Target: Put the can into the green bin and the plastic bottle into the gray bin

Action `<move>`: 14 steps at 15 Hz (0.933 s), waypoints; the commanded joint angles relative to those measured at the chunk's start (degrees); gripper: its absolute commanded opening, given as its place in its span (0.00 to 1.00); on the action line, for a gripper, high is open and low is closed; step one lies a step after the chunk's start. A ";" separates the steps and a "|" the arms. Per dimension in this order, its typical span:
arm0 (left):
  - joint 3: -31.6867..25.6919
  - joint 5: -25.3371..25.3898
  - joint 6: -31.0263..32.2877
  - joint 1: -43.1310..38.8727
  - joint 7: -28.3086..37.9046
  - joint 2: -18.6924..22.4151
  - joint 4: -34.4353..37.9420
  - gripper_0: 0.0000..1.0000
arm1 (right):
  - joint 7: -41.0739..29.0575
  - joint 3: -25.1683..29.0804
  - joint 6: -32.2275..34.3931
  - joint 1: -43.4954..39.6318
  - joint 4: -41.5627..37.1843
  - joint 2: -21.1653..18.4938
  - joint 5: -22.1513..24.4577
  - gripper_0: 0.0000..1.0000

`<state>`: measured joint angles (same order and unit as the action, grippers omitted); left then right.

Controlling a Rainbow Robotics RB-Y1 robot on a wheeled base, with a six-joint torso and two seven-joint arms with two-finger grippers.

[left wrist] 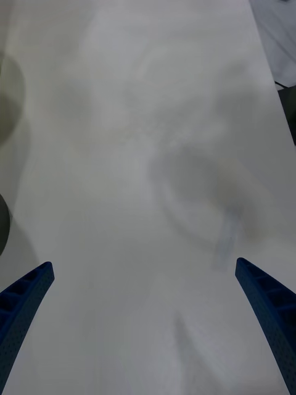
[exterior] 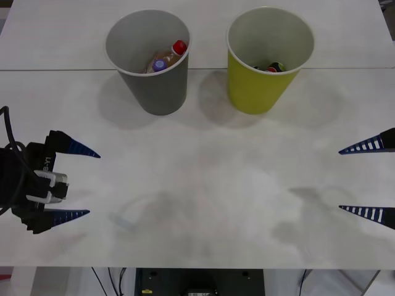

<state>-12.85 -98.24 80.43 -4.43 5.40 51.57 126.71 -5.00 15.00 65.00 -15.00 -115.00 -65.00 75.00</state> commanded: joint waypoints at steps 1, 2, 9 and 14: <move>0.02 0.94 -1.94 -1.72 -0.65 2.05 0.03 1.00 | 0.00 0.00 0.00 0.00 0.00 0.00 0.00 1.00; -0.16 1.47 -2.47 -2.60 -1.18 2.48 -0.06 1.00 | 0.00 0.00 0.00 0.00 0.00 0.00 0.00 1.00; -1.48 16.32 -5.02 -4.80 2.86 3.01 -2.79 1.00 | 0.00 0.00 0.00 0.00 0.00 0.00 0.00 1.00; -1.48 17.20 -4.93 -5.77 3.56 3.19 -2.79 1.00 | 0.00 0.00 0.00 0.00 0.00 0.00 0.00 1.00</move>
<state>-14.28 -80.71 75.47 -10.05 9.04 54.75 123.94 -5.00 15.00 65.00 -15.00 -115.00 -65.00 75.00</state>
